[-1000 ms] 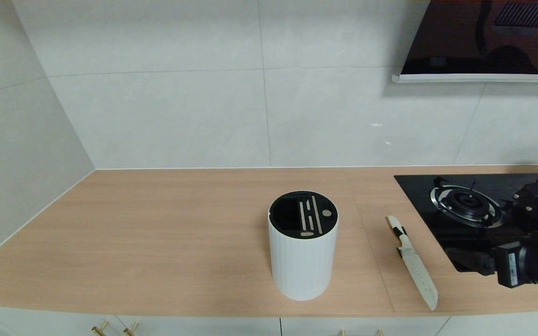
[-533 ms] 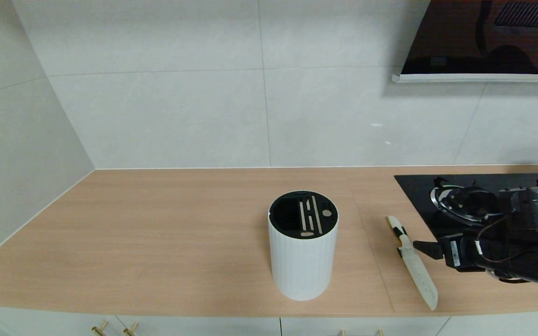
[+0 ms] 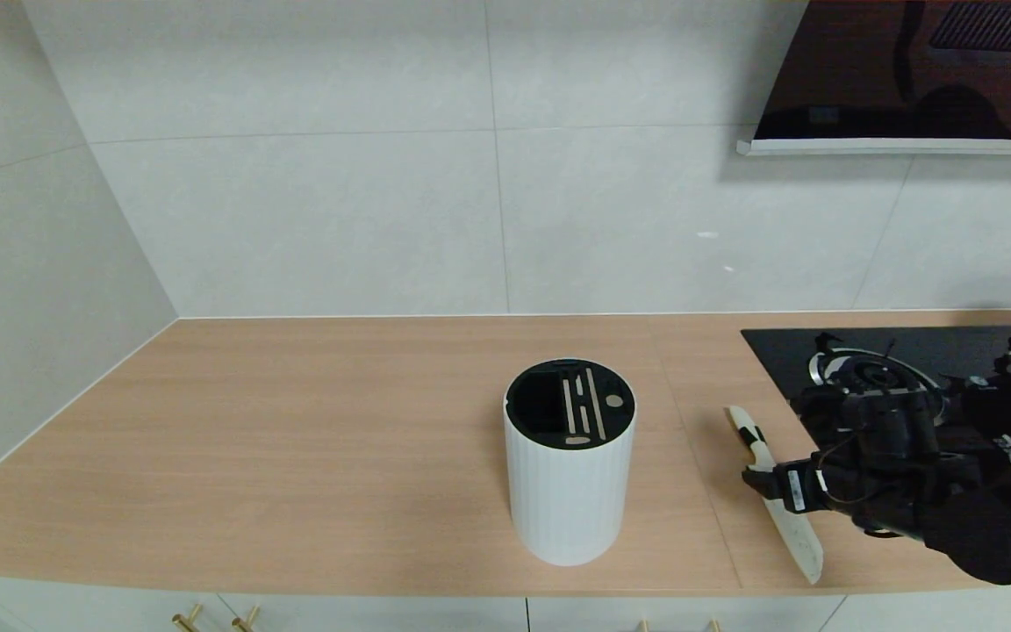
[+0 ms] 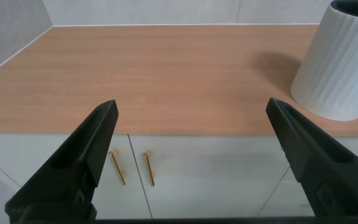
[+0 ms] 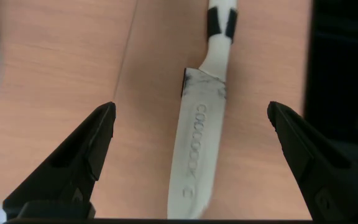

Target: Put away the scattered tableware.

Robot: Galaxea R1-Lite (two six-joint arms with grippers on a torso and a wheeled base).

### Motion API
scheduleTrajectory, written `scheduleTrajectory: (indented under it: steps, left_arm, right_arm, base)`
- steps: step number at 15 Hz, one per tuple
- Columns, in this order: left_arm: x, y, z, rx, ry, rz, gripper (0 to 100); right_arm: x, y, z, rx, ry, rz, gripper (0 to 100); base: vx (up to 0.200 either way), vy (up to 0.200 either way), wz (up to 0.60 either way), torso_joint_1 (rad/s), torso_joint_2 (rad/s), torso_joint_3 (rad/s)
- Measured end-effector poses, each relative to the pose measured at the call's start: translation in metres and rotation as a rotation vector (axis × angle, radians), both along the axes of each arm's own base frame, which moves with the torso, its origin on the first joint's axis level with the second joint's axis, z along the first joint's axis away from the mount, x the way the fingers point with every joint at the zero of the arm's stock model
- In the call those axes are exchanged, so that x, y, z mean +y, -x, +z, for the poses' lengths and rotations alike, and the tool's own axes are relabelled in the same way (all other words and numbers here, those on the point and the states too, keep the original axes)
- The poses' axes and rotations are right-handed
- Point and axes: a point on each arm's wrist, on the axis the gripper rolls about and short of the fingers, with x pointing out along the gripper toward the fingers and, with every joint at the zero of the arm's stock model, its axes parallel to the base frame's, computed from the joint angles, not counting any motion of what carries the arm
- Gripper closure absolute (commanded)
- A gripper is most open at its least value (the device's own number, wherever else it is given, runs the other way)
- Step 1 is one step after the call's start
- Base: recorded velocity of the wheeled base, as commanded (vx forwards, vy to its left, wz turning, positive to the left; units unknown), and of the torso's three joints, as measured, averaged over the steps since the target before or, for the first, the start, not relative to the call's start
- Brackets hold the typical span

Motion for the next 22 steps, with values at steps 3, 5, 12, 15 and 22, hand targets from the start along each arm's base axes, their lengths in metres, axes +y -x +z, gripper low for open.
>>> scheduleTrajectory:
  steps: [3,5,12,15,22]
  left_arm:
    - [0.000,0.000,0.000,0.000,0.000,0.000,0]
    - [0.000,0.000,0.000,0.000,0.000,0.000,0]
    - [0.000,0.000,0.000,0.000,-0.001,0.000,0]
    - [0.000,0.000,0.000,0.000,-0.001,0.000,0]
    - [0.000,0.000,0.000,0.000,-0.001,0.000,0]
  right_arm:
    - [0.003,-0.012,-0.020,0.026,0.010,-0.010,0]
    - [0.004,-0.020,-0.030,0.037,0.017,-0.041,0]
    - [0.005,-0.028,-0.041,0.051,-0.016,-0.077,0]
    - [0.005,-0.031,-0.045,0.044,-0.015,-0.085,0]
    - [0.001,-0.037,-0.052,0.022,-0.001,-0.124,0]
  base:
    - [0.000,0.000,0.00,0.000,0.00,0.000]
    - [0.000,0.000,0.00,0.000,0.00,0.000]
    - [0.000,0.000,0.00,0.000,0.00,0.000]
    - [0.000,0.000,0.00,0.000,0.00,0.000]
    - [0.000,0.000,0.00,0.000,0.00,0.000]
